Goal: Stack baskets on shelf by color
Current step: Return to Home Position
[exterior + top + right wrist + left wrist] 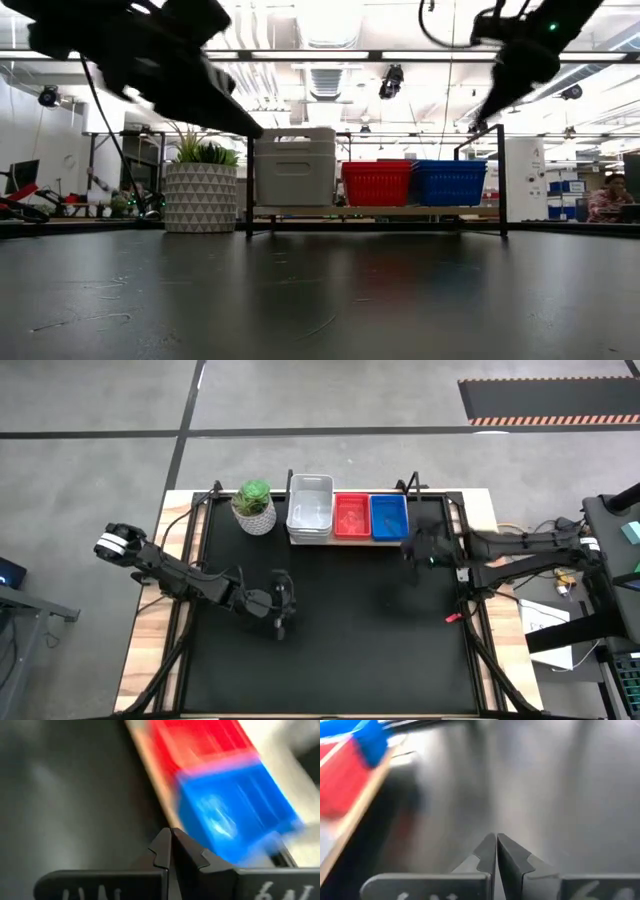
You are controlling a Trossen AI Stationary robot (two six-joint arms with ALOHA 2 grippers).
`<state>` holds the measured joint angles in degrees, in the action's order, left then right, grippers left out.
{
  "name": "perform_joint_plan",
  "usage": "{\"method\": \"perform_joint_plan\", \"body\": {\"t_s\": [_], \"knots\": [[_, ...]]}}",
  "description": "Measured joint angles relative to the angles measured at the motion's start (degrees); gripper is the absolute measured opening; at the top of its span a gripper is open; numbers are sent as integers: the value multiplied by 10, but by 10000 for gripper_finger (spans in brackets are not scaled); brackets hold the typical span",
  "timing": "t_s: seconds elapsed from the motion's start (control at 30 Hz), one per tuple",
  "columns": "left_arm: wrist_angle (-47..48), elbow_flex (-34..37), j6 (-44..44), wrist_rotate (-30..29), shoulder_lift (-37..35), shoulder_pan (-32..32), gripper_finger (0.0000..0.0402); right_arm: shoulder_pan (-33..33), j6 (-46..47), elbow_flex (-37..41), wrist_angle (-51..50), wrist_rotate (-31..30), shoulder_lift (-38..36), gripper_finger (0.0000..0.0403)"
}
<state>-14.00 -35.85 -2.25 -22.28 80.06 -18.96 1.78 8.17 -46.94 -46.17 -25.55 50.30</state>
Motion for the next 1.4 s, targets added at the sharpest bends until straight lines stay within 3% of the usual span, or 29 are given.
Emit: {"method": "perform_joint_plan", "body": {"t_s": [0.1,0.23,0.33,0.43,0.7,0.9,1.4], "knots": [[-14,17,72,47,-26,-4,0,-72,-49,71,182,20,-15,8],[-71,75,110,55,-93,12,0,-133,-158,177,453,57,-11,8],[-126,132,120,55,-154,30,0,-131,-227,234,581,56,-5,8],[-158,187,122,56,-220,51,0,-105,-273,265,647,66,-10,8],[-199,300,116,53,-383,77,0,5,-302,289,663,174,-61,8],[-221,353,115,40,-460,81,0,78,-301,309,664,263,-88,8],[-165,354,116,36,-488,81,0,91,-292,379,670,270,-232,9]]}}
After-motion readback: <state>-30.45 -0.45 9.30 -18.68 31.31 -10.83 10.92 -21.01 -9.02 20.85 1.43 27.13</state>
